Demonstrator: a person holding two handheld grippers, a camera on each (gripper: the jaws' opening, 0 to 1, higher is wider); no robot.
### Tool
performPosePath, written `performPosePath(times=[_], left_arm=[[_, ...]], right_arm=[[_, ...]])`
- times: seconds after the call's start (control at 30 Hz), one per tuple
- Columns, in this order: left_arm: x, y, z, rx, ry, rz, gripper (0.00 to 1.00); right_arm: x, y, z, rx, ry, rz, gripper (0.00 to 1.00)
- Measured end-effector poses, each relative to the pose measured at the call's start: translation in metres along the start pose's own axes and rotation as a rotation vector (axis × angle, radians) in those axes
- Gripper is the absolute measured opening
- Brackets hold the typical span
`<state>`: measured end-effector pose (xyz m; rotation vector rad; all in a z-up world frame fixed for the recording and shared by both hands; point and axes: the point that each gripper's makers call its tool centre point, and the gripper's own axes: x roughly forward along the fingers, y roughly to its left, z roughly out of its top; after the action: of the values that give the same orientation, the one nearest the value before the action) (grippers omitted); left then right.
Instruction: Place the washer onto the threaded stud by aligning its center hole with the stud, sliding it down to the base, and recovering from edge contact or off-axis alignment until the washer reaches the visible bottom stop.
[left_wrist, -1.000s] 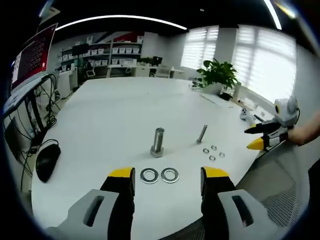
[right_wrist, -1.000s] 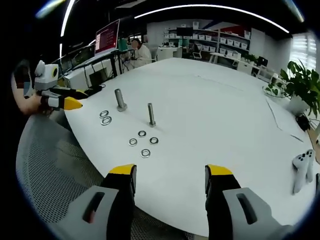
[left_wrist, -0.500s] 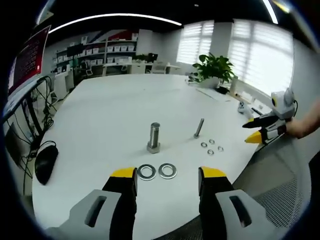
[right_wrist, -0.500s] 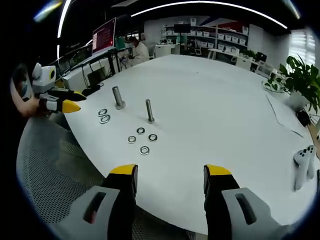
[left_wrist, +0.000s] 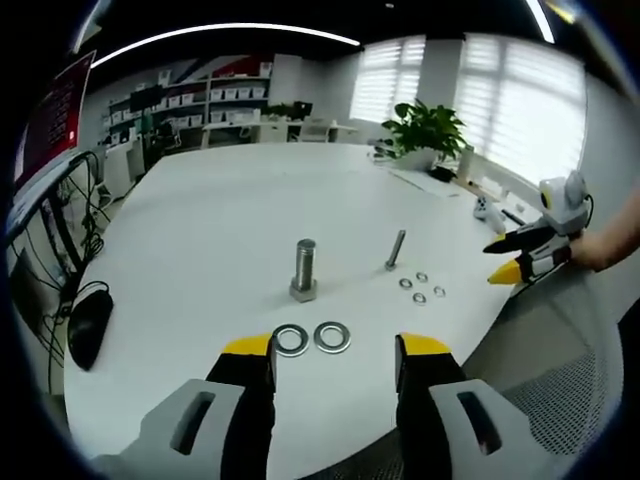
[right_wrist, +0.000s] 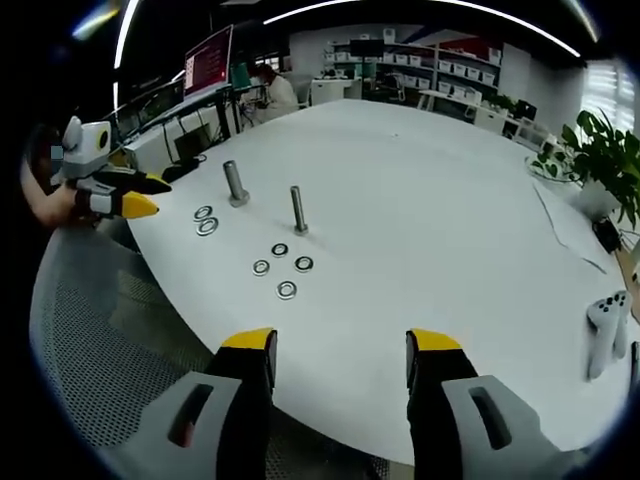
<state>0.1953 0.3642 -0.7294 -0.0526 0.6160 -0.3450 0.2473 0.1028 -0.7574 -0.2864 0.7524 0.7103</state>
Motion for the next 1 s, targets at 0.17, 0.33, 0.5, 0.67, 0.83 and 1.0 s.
performPosePath(times=[0.17,0.33,0.5,0.67,0.83,1.0], left_arm=[[0.0,0.0,-0.001,-0.007,0.001,0.0,0.44],[0.001,0.0,-0.003,-0.007,0.012,0.002,0.44],[0.001,0.001,-0.005,-0.014,0.024,0.009,0.43],[0.0,0.004,-0.007,-0.016,0.03,0.026,0.43],[0.001,0.007,-0.01,-0.019,0.046,0.037,0.44],[0.001,0.007,-0.015,-0.009,0.073,0.044,0.44]], right_arm=[[0.0,-0.002,-0.001,0.003,0.005,-0.006,0.54],[0.0,-0.001,-0.002,0.002,0.008,-0.001,0.53],[0.0,0.001,-0.001,-0.002,0.004,0.005,0.52],[0.0,-0.002,-0.001,-0.005,-0.001,-0.005,0.52],[0.001,0.0,-0.002,-0.004,0.007,0.007,0.51],[0.001,0.003,-0.002,0.008,0.005,0.025,0.5]])
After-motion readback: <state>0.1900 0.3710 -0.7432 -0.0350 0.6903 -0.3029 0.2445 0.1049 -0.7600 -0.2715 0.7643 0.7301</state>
